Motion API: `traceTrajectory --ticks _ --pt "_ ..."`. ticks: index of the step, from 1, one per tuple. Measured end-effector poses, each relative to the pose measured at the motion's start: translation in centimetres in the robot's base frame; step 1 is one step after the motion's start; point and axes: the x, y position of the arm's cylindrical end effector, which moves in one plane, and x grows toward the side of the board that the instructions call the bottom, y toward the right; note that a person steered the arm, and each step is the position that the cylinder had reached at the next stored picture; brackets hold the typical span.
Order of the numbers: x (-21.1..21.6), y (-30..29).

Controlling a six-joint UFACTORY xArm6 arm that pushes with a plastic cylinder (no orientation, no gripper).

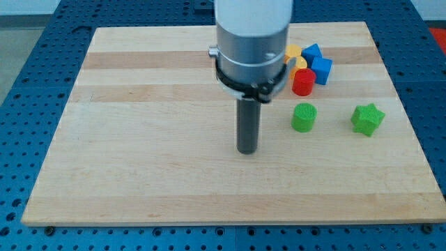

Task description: Push the green circle towards red star

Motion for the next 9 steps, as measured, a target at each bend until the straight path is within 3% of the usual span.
traceTrajectory --ticks 1,3,4,5,8,9 --pt "1.2 4.0" --pt "-2.6 12.8" --pt "-5.9 11.8" --pt "-6.8 7.2" --pt "-4.5 1.7" --pt "-5.8 0.3"
